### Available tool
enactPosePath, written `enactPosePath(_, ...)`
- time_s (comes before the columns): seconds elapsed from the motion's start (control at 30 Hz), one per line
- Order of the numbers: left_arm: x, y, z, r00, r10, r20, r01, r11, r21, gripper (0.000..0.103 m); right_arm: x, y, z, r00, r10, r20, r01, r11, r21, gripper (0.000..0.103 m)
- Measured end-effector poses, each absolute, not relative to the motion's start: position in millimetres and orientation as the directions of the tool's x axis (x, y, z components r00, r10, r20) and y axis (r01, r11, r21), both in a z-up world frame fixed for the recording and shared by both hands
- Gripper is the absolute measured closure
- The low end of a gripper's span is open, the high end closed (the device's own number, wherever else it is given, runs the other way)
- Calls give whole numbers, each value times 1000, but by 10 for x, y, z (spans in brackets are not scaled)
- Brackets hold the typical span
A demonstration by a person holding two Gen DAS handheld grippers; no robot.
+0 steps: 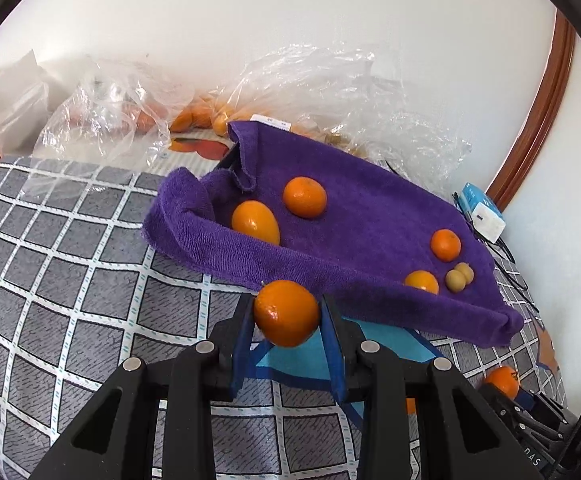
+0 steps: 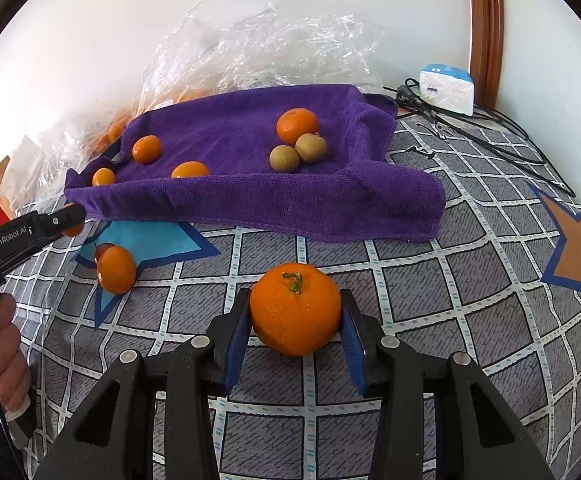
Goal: Organize fruits
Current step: 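Grasp a small orange on the star mat with the left tool while the right tool holds the mandarin, then lift the small orange with the left tool while the right tool lifts the large mandarin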
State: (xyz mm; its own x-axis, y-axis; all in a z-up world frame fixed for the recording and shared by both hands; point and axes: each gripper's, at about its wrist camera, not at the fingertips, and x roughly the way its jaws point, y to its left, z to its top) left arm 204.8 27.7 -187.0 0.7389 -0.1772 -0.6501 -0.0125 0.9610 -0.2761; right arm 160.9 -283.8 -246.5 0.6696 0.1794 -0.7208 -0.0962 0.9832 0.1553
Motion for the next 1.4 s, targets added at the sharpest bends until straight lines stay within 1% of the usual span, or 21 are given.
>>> enactPosePath(0.4,1974,251,-1789,766,-186,-615,9,960,-279,72,1612,-2825,-2468,670,179,-720,-104,984,148,61)
enactPosePath(0.63,1911,282,-1746,781,-194,-594,11,954,-298,72,1582,-2821,-2446,685,176,-707,-108,984,140,61)
enactPosePath(0.9,1919,336,-1723,784,-199,-588,-5,945,-326,72,1585,-2806,-2451,680,175,-712,-112,984,136,61)
enactPosePath(0.97,1913,357,-1714,785,-210,-583,-2,940,-342,72,1579,-2812,-2447,683,183,-708,-118,983,141,61)
enactPosePath(1.1,1908,358,-1712,791,-189,-582,-15,945,-328,72,1559,-2839,-2436,691,186,-698,-111,982,153,61)
enactPosePath(1.27,1893,377,-1688,806,-151,-573,-36,953,-302,72,1586,-2850,-2459,663,242,-708,-146,970,195,61)
enactPosePath(1.4,1906,423,-1682,803,-157,-575,-43,947,-319,72,1575,-2886,-2450,669,261,-696,-143,964,225,61)
